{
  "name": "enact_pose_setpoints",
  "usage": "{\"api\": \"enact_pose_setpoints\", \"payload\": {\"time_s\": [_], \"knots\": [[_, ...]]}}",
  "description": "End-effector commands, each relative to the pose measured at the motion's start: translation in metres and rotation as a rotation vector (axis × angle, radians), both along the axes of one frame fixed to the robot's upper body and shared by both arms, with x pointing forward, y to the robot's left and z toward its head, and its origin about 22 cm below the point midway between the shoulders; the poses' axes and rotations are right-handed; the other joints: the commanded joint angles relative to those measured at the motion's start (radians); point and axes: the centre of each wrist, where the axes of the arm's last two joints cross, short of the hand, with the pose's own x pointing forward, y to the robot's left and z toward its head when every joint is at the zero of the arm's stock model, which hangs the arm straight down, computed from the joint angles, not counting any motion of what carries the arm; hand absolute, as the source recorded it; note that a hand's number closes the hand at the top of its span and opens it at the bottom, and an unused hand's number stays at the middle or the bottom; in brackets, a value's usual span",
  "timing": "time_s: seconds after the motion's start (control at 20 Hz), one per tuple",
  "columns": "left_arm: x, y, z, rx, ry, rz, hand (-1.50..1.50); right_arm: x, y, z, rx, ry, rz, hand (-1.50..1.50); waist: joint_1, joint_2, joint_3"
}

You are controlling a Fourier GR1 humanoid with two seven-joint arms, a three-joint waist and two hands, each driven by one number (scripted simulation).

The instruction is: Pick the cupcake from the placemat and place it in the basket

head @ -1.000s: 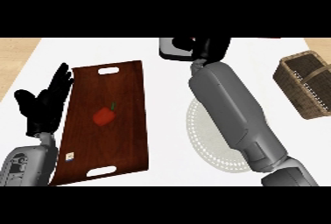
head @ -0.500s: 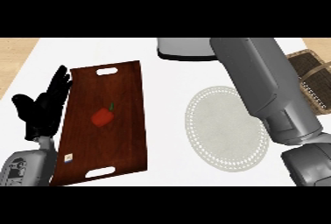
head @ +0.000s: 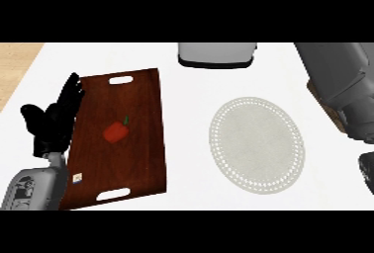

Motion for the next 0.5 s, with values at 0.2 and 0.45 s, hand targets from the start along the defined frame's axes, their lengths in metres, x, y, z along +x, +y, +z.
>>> {"api": "enact_pose_setpoints", "payload": {"time_s": [0.2,0.45], "knots": [[0.012,0.008,0.001,-0.008,-0.004,-0.016,0.0,0.007,-0.043,-0.007,-0.009,0.12,-0.071,1.5,0.007,0.007,0.0],[0.003,0.012,0.001,-0.004,-0.002,-0.028,0.0,0.006,-0.095,-0.011,-0.013,0.212,-0.126,1.5,0.017,0.01,0.001]]}}
